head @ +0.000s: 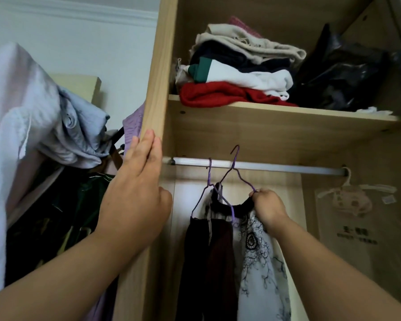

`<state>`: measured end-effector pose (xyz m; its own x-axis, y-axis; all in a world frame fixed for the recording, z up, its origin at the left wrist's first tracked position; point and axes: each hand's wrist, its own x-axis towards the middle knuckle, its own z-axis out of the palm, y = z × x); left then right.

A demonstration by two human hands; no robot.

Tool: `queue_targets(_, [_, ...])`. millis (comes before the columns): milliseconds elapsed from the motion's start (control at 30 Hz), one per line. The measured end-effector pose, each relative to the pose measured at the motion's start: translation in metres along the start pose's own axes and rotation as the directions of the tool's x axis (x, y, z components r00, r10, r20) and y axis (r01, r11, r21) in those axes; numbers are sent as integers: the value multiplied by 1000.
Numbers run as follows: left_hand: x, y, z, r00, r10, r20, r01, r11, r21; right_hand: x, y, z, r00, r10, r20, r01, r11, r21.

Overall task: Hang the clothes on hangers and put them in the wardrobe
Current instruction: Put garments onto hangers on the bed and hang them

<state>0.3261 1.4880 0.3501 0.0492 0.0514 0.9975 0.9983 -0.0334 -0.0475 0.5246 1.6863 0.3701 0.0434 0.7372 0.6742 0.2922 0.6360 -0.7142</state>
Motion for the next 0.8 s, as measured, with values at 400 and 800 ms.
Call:
queue_targets(400, [-3, 12, -9, 990, 34, 138, -59, 982, 180, -46, 4, -114, 996, -39, -84, 40, 999, 18])
queue_targets(800, [-62, 155, 75, 808, 288, 514, 13, 864, -504, -192, 33, -268, 999, -37, -14, 35, 995, -97])
